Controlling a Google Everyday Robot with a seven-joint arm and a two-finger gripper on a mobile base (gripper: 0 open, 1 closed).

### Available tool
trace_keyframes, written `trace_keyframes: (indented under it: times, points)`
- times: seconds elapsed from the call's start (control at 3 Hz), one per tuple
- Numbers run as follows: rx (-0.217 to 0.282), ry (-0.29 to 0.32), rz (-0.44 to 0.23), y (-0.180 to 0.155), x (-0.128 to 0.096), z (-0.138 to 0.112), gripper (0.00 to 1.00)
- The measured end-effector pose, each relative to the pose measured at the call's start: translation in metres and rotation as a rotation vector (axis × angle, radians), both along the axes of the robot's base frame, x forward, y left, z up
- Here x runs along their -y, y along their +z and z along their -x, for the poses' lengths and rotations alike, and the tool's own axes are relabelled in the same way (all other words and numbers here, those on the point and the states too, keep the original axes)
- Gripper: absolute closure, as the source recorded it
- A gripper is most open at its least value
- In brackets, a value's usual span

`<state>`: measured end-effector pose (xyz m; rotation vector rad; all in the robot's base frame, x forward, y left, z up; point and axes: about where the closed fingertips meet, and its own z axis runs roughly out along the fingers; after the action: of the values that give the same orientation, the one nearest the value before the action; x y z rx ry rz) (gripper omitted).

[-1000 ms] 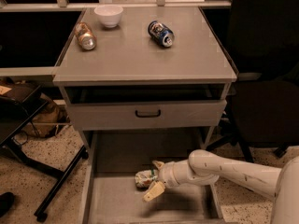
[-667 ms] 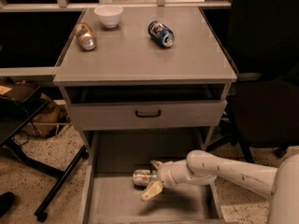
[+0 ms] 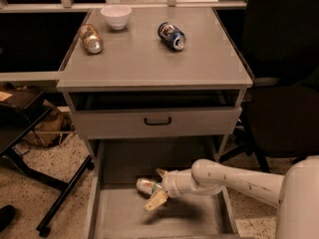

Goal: Pick 7up can from middle drawer and place on counter

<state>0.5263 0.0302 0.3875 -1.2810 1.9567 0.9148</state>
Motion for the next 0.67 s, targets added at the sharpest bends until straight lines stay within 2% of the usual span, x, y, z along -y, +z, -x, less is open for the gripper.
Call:
trace_keyframes:
  times: [0.33,0.67]
  points:
    - [-0.007,-0.025,0.006,-0.006,-0.014,-0.001,0.0]
    - [-0.006,-0.049,0.017,-0.007,-0.025,-0.002,0.15]
